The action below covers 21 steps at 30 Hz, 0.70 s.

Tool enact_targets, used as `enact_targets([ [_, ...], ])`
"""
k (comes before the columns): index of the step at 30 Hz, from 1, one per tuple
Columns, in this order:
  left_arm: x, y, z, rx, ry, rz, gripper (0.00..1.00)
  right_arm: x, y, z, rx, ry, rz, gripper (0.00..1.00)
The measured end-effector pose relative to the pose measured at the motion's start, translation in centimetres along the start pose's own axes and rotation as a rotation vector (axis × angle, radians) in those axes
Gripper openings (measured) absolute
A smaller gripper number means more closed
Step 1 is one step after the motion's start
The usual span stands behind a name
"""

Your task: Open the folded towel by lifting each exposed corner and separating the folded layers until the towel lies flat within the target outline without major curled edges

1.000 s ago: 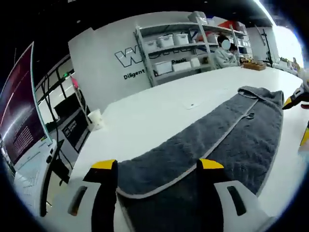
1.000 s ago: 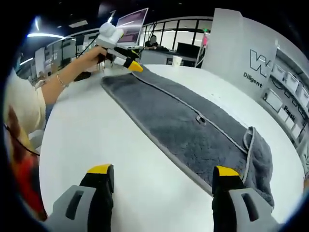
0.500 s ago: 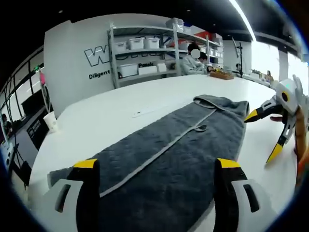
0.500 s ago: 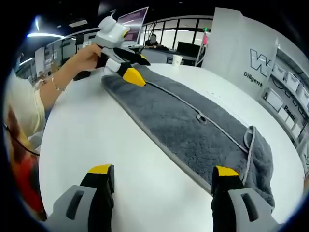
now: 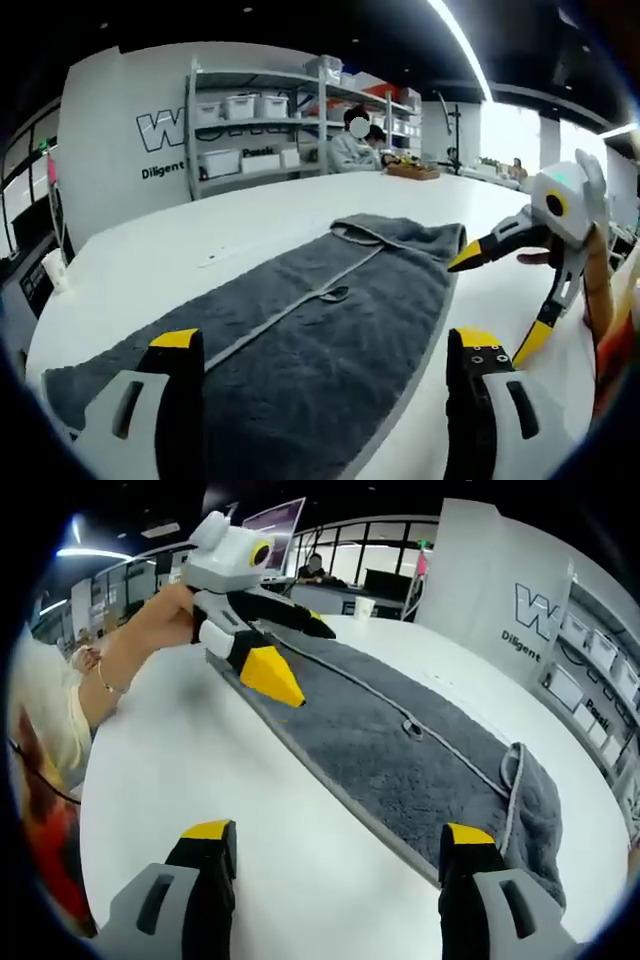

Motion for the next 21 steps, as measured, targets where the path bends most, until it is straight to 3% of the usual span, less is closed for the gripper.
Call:
enact_targets([
  [8, 0.0, 2.4, 0.1, 0.035, 0.054, -0.068, 0.95, -0.3, 0.3, 0.3, -0.012, 0.012, -0.014, 0.82],
  [21, 0.2, 2.5, 0.2, 0.044, 0.092, -0.058, 0.94, -0.2, 0.4, 0.7, -0.039, 0.034, -0.005, 0.81],
])
Point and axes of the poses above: the point that each gripper's makers call its tool centre point, and the gripper's own axes: x roughly backward along the fingers, z roughly to its right, y roughly out of its underside, the point moved 10 cm from there along x, roughly backward along the fingers, and after that the axes turned 6 degrees about y, right-handed, at the moved point
